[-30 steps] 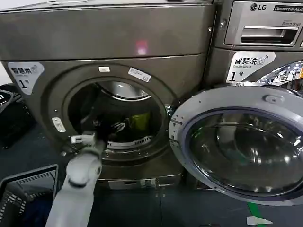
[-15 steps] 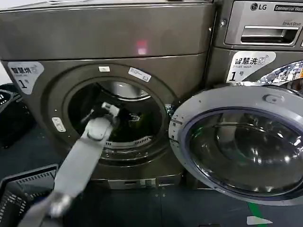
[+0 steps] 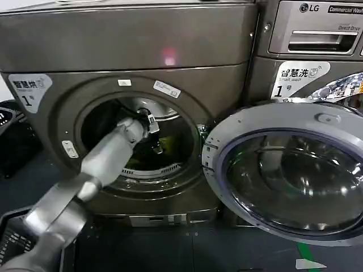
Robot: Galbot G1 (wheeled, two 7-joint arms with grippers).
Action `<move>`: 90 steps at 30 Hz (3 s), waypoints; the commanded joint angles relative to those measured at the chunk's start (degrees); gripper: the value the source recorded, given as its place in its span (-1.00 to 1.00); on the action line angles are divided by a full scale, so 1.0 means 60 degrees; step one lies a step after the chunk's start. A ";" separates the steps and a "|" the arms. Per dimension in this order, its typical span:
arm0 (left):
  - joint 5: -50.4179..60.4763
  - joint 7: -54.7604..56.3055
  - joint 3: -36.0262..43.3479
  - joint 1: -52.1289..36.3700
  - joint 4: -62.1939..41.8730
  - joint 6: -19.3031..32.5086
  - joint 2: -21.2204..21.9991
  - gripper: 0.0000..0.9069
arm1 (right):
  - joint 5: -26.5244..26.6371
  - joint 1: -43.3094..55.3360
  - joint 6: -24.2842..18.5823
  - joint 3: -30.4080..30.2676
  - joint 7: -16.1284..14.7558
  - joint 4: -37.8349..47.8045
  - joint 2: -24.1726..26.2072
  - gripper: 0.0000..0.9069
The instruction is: Grasp the clothes from the dryer.
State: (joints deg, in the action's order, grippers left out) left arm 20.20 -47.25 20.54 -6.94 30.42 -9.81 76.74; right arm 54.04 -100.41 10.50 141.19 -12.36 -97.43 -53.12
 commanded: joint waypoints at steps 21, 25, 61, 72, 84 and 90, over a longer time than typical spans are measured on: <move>0.2042 -0.0562 0.1470 -0.0201 -0.3750 0.1004 0.1515 1.00 | -0.0025 -0.0094 -0.0096 0.0078 -0.0092 -0.0090 -0.0132 1.00; 0.1902 -0.0241 0.1364 -0.0020 -0.3768 0.0883 0.1572 1.00 | -0.0077 -0.0016 -0.0113 -0.0021 -0.0095 -0.0094 -0.0114 1.00; 0.1369 -0.0948 0.1147 -0.0554 -0.3735 0.1203 0.1610 -1.00 | -0.0302 0.0237 -0.0195 -0.0347 -0.0129 -0.0069 -0.0159 1.00; -0.1213 0.1280 -0.2407 0.0586 -0.0967 0.0045 0.0897 -1.00 | -0.0345 0.0359 -0.0204 -0.0524 -0.0102 -0.0069 -0.0097 1.00; -0.3423 0.6331 -0.5677 0.3706 0.3534 0.0448 0.0629 -1.00 | -0.0814 0.0406 -0.0064 -0.0530 0.0205 -0.0264 -0.0101 1.00; -0.4695 0.7758 -0.6771 0.4782 0.5489 0.1738 0.0867 -1.00 | -0.0862 0.0341 -0.0156 -0.0363 0.0232 -0.0281 -0.0041 1.00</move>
State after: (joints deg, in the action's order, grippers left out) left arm 2.59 -17.88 -7.48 10.69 43.51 -6.20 81.67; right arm 49.70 -98.20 9.82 138.31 -11.39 -98.78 -53.53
